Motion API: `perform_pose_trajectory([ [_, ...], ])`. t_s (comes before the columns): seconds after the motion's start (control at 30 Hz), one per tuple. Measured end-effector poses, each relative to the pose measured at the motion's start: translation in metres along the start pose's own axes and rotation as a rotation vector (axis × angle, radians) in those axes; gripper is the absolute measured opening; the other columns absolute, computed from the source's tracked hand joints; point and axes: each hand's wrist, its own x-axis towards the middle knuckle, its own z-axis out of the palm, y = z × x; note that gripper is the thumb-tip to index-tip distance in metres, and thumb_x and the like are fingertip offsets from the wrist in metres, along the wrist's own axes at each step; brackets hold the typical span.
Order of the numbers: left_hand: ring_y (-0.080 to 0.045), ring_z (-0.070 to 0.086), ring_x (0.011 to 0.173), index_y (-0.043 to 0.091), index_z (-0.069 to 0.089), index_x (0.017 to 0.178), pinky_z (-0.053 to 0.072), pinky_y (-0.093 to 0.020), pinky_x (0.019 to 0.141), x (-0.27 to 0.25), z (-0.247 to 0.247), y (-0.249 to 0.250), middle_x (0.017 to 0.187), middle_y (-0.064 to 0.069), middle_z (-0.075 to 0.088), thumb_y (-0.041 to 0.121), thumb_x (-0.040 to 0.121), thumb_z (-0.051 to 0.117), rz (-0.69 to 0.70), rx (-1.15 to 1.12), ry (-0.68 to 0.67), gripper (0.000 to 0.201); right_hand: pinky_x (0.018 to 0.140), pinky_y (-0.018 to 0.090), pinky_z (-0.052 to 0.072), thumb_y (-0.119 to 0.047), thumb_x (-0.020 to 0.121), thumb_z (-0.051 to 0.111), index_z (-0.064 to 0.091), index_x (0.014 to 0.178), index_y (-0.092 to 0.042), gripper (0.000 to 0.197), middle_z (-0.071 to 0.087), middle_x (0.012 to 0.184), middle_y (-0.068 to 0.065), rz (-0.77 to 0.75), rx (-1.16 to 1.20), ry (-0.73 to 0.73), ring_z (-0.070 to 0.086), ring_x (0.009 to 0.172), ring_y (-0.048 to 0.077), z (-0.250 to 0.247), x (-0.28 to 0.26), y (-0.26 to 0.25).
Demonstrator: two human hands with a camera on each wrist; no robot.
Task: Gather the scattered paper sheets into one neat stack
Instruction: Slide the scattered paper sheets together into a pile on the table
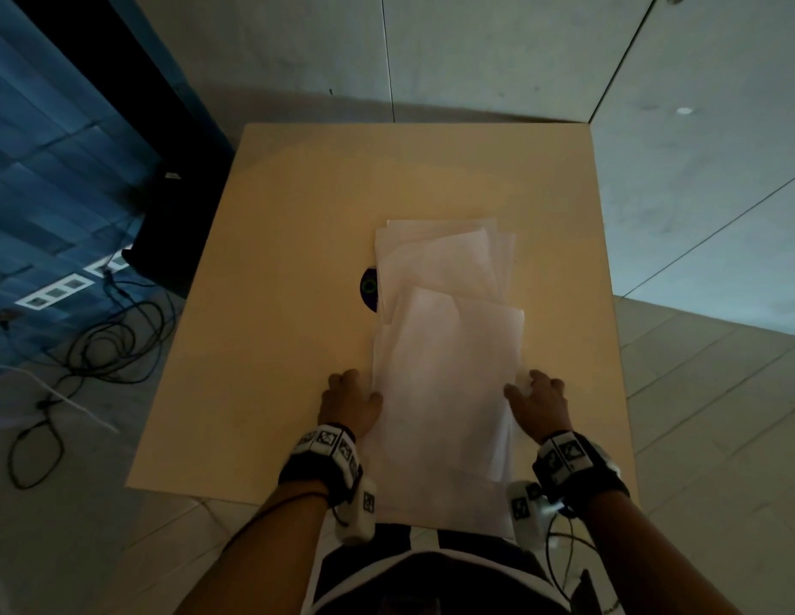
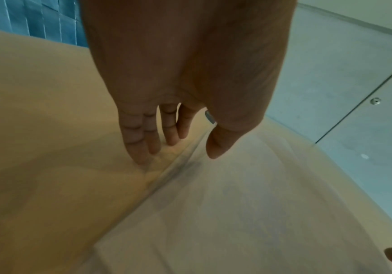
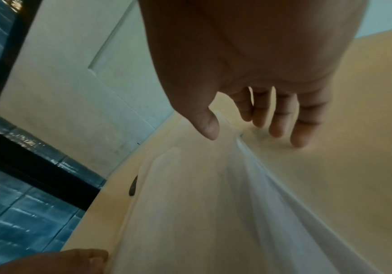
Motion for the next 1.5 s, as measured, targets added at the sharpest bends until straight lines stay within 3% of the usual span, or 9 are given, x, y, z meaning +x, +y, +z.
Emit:
perform_pose_trajectory([
  [0.23, -0.04, 0.047, 0.121, 0.009, 0.042, 0.137, 0.042, -0.044, 0.102, 0.018, 0.005, 0.034, 0.136, -0.016, 0.041, 0.031, 0.087, 0.055, -0.005, -0.152, -0.034, 0.057, 0.109, 0.046, 0.034, -0.032, 0.086, 0.054, 0.041, 0.139, -0.005, 0.061, 0.043, 0.139, 0.023, 0.024, 0.048, -0.031, 0.038, 0.131, 0.038, 0.009, 0.019, -0.02],
  [0.4, -0.042, 0.043, 0.125, 0.006, 0.037, 0.14, 0.039, -0.045, 0.103, 0.037, -0.011, 0.033, 0.141, -0.019, 0.036, 0.031, 0.09, 0.053, -0.058, -0.112, 0.022, 0.057, 0.11, 0.049, 0.035, -0.033, 0.088, 0.055, 0.038, 0.139, -0.003, 0.062, 0.036, 0.14, 0.021, 0.064, 0.054, 0.019, 0.041, 0.128, 0.042, 0.004, 0.022, -0.02],
  [0.57, -0.041, 0.046, 0.12, 0.008, 0.041, 0.137, 0.042, -0.046, 0.104, 0.042, -0.008, 0.052, 0.137, -0.017, 0.037, 0.027, 0.087, 0.056, 0.008, -0.156, -0.056, 0.056, 0.109, 0.048, 0.036, -0.031, 0.086, 0.055, 0.042, 0.137, -0.004, 0.059, 0.039, 0.135, 0.021, 0.036, 0.055, -0.031, 0.044, 0.124, 0.042, 0.015, 0.022, -0.03],
  [0.77, -0.044, 0.042, 0.124, 0.005, 0.039, 0.14, 0.038, -0.046, 0.102, 0.059, -0.022, 0.051, 0.14, -0.022, 0.037, 0.026, 0.088, 0.051, -0.035, -0.086, -0.002, 0.057, 0.108, 0.049, 0.032, -0.033, 0.09, 0.053, 0.035, 0.141, -0.004, 0.061, 0.032, 0.141, 0.021, 0.086, 0.047, 0.057, 0.034, 0.13, 0.044, 0.002, 0.03, -0.031],
  [0.87, -0.042, 0.044, 0.122, 0.01, 0.04, 0.14, 0.04, -0.046, 0.105, 0.054, -0.017, 0.061, 0.139, -0.019, 0.037, 0.026, 0.088, 0.053, 0.016, -0.132, -0.051, 0.056, 0.109, 0.05, 0.032, -0.033, 0.09, 0.053, 0.036, 0.14, -0.004, 0.061, 0.033, 0.14, 0.021, 0.054, 0.037, 0.033, 0.034, 0.129, 0.043, 0.009, 0.029, -0.038],
  [0.97, -0.041, 0.045, 0.122, 0.012, 0.039, 0.141, 0.04, -0.045, 0.106, 0.053, -0.014, 0.069, 0.138, -0.017, 0.037, 0.029, 0.087, 0.055, 0.014, -0.149, -0.077, 0.059, 0.108, 0.049, 0.032, -0.034, 0.088, 0.056, 0.037, 0.14, -0.004, 0.063, 0.033, 0.14, 0.021, 0.064, 0.039, 0.02, 0.033, 0.13, 0.043, 0.011, 0.03, -0.045],
  [1.1, -0.044, 0.043, 0.121, 0.01, 0.04, 0.138, 0.039, -0.046, 0.102, 0.058, -0.021, 0.07, 0.139, -0.019, 0.037, 0.029, 0.086, 0.053, -0.05, -0.104, 0.015, 0.057, 0.104, 0.048, 0.033, -0.036, 0.085, 0.058, 0.038, 0.136, -0.005, 0.063, 0.033, 0.137, 0.019, 0.077, 0.014, 0.087, 0.033, 0.127, 0.041, 0.004, 0.034, -0.044],
  [1.3, -0.04, 0.037, 0.125, 0.009, 0.037, 0.14, 0.038, -0.045, 0.104, 0.047, -0.01, 0.084, 0.14, -0.016, 0.033, 0.024, 0.087, 0.053, -0.005, -0.115, -0.04, 0.057, 0.099, 0.048, 0.038, -0.038, 0.079, 0.065, 0.039, 0.136, -0.007, 0.07, 0.039, 0.133, 0.019, 0.067, -0.002, 0.062, 0.036, 0.124, 0.04, 0.014, 0.032, -0.053],
  [1.5, -0.042, 0.038, 0.125, 0.008, 0.037, 0.14, 0.038, -0.046, 0.105, 0.045, -0.012, 0.085, 0.141, -0.017, 0.032, 0.023, 0.085, 0.054, -0.012, -0.12, -0.043, 0.059, 0.104, 0.046, 0.035, -0.033, 0.076, 0.071, 0.043, 0.134, -0.005, 0.07, 0.038, 0.134, 0.019, 0.145, 0.087, 0.048, 0.034, 0.126, 0.039, 0.006, 0.041, -0.059],
])
